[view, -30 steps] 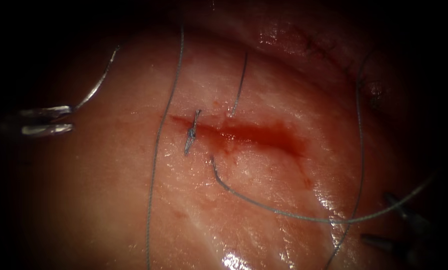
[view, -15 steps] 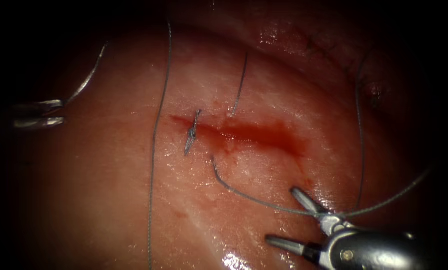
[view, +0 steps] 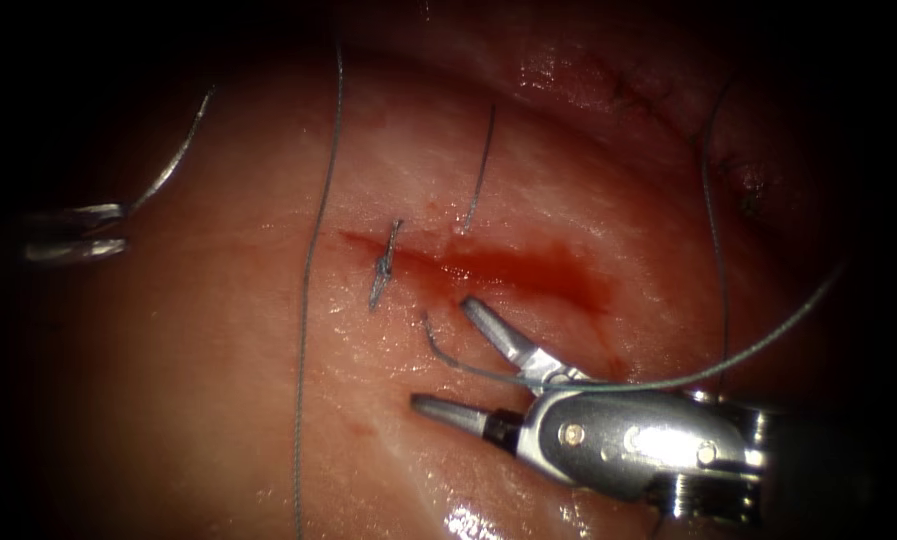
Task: Wound Closure
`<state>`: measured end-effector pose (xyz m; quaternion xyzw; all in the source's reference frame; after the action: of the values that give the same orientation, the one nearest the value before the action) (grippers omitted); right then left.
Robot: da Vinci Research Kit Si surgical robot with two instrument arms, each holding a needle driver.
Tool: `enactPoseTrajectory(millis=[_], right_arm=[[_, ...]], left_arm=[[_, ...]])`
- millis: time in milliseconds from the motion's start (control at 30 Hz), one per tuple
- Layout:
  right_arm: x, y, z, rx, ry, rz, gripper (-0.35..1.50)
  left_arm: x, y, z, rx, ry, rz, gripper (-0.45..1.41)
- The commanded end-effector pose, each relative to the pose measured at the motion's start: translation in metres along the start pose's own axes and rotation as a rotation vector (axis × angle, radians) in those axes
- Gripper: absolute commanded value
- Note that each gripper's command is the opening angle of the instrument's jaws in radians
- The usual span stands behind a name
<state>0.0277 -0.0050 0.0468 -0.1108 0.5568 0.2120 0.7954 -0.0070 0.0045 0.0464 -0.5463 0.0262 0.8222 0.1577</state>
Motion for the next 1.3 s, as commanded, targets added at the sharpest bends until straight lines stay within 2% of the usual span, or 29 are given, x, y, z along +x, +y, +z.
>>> enactPoseTrajectory(millis=[33,233,567,700,733,767,800,833,867,900,1033,1100,1233,1300], right_arm=[[-0.0003,-0.0006,-0.0002,0.017,0.009,0.003,-0.35],[0.0013,-0.0015,-0.0014,0.063,0.039,0.006,-0.35],[0.0034,-0.0038,-0.0037,0.084,0.054,0.003,-0.35],[0.0035,-0.0035,-0.0037,0.072,0.063,0.006,-0.35],[0.0033,-0.0029,-0.0033,0.037,0.065,0.010,0.04],[0.0031,-0.0026,-0.0031,0.024,0.062,0.012,0.54],[0.0029,-0.0023,-0.0027,-0.001,0.051,0.013,1.18],[0.0027,-0.0021,-0.0025,-0.018,0.042,0.015,1.36],[0.0025,-0.0019,-0.0023,-0.034,0.038,0.015,1.46],[0.0022,-0.0018,-0.0022,-0.045,0.038,0.015,1.48],[0.0015,-0.0018,-0.0029,-0.029,0.022,0.008,1.48],[0.0010,-0.0018,-0.0040,0.032,-0.004,-0.001,1.48],[-0.0004,-0.0011,-0.0055,0.120,-0.088,-0.047,1.48],[-0.0013,0.0001,-0.0058,0.118,-0.141,-0.083,1.48]], left_arm=[[-0.0007,0.0006,0.0006,-0.003,0.000,-0.003,-0.45],[-0.0007,0.0006,0.0006,-0.003,0.001,-0.003,-0.45],[-0.0007,0.0006,0.0006,-0.003,0.000,-0.003,-0.45],[-0.0007,0.0006,0.0006,-0.002,0.000,-0.003,-0.45],[-0.0007,0.0007,0.0006,-0.002,0.000,-0.003,-0.45],[-0.0007,0.0007,0.0006,-0.002,0.000,-0.003,-0.45],[-0.0007,0.0007,0.0006,-0.002,0.000,-0.003,-0.45],[-0.0007,0.0007,0.0006,-0.002,0.000,-0.003,-0.45],[-0.0007,0.0006,0.0006,-0.002,0.000,-0.003,-0.45],[-0.0008,0.0006,0.0006,-0.002,0.000,-0.003,-0.45],[-0.0010,0.0006,0.0007,-0.002,0.001,-0.002,-0.45],[-0.0010,0.0006,0.0007,-0.001,0.000,-0.002,-0.45],[-0.0010,0.0006,0.0007,-0.001,0.000,-0.002,-0.45],[-0.0010,0.0006,0.0007,-0.001,0.000,-0.002,-0.45]])
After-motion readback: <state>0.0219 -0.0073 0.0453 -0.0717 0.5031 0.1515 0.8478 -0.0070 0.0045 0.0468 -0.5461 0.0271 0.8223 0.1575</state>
